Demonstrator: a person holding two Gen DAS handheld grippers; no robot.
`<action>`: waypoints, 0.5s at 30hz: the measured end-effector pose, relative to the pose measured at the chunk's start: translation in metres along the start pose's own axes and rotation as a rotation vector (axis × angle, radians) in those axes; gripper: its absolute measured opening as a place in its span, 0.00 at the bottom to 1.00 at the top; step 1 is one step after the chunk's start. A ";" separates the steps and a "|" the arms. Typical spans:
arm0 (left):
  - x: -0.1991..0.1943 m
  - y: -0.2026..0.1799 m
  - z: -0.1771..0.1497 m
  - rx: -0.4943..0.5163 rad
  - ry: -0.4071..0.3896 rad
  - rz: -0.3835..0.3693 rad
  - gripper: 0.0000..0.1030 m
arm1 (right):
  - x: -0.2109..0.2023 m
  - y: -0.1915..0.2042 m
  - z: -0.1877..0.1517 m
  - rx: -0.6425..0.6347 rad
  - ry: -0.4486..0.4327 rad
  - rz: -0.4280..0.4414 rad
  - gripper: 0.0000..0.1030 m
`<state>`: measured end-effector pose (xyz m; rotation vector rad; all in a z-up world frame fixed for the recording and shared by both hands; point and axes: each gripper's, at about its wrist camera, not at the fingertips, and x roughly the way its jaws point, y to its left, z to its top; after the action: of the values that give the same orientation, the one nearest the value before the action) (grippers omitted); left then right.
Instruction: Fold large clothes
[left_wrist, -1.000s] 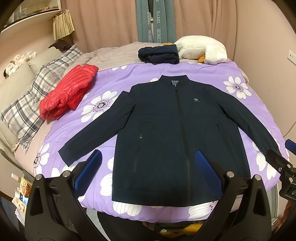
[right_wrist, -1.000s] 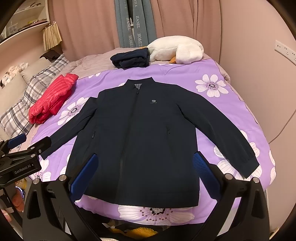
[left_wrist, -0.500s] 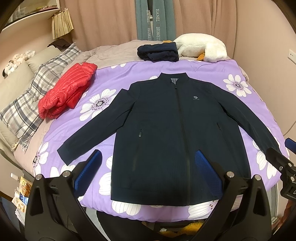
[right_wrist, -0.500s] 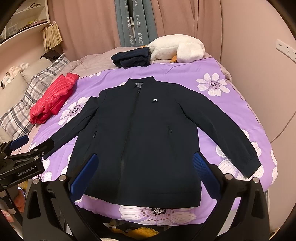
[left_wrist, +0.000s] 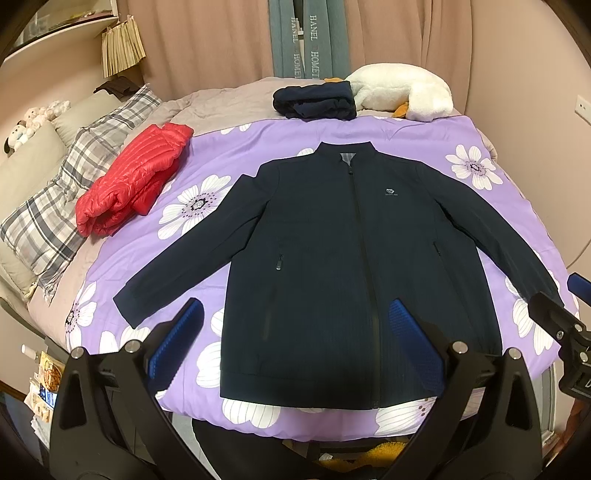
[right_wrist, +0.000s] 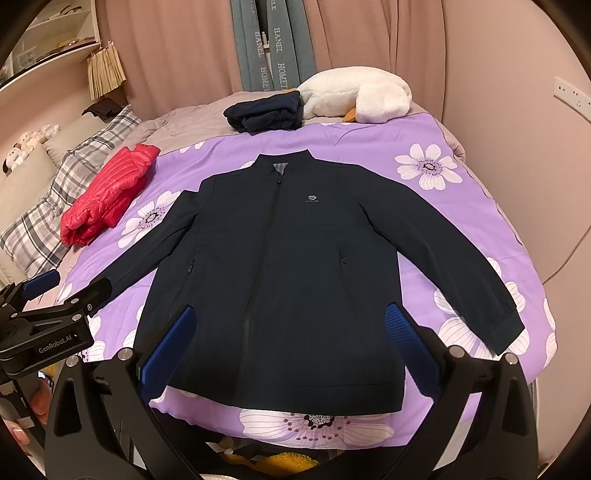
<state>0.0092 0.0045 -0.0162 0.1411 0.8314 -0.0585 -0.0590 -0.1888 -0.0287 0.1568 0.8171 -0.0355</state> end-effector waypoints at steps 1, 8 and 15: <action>0.000 0.000 0.001 -0.001 0.000 -0.001 0.98 | 0.000 0.000 -0.001 0.000 0.001 0.001 0.99; 0.001 -0.001 -0.002 0.000 0.002 0.000 0.98 | 0.002 0.001 -0.002 0.002 0.005 0.003 0.99; 0.003 -0.002 -0.003 0.002 0.006 -0.002 0.98 | 0.002 0.000 -0.001 0.001 0.009 0.004 0.99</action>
<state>0.0083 0.0033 -0.0206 0.1421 0.8371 -0.0604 -0.0581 -0.1884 -0.0310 0.1594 0.8254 -0.0311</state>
